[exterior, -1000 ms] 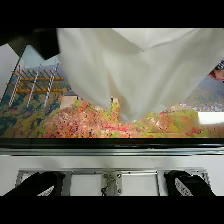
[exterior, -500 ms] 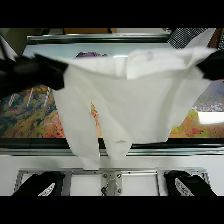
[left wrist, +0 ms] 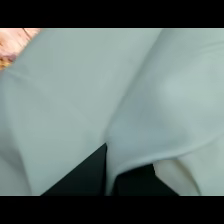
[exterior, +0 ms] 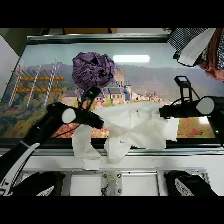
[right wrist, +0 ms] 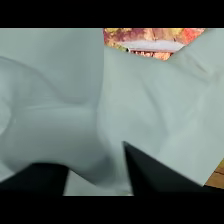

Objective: Fold the clothes and pants, and hang the long-sleeved shirts on hangers.

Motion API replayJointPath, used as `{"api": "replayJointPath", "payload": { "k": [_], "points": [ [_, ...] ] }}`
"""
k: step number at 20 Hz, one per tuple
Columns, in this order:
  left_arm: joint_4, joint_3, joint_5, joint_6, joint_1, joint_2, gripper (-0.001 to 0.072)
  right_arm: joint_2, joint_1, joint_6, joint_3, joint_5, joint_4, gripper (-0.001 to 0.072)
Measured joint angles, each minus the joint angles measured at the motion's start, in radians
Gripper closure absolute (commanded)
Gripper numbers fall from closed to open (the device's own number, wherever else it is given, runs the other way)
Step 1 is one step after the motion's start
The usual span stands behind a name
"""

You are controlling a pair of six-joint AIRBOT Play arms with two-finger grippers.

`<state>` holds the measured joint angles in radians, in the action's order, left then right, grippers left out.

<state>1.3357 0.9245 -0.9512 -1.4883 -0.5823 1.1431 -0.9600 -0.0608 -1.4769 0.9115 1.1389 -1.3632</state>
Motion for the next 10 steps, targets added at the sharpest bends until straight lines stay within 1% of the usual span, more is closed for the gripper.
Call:
{"api": "replayJointPath", "payload": {
  "k": [2, 6, 7, 8, 10],
  "points": [
    [0.004, -0.014, 0.010, -0.001, -0.028, 0.054, 0.0684, 0.002, 0.000, 0.013, -0.025, -0.014, -0.020, 0.0067],
    [0.005, 0.010, 0.009, -0.004, -0.030, 0.119, 0.0684, 0.045, -0.010, 0.030, 0.024, -0.020, -0.053, 0.0072],
    [0.005, 0.017, 0.008, -0.004, -0.025, 0.126, 0.0684, 0.064, -0.023, 0.033, 0.037, -0.016, -0.058, 0.0105],
    [0.005, 0.025, 0.006, -0.004, -0.020, 0.132, 0.0684, 0.082, -0.042, 0.033, 0.045, -0.006, -0.060, 0.0164],
    [0.005, 0.035, 0.005, -0.003, -0.010, 0.138, 0.0684, 0.111, -0.102, 0.025, 0.055, 0.018, -0.061, 0.0165]
  ]
}}
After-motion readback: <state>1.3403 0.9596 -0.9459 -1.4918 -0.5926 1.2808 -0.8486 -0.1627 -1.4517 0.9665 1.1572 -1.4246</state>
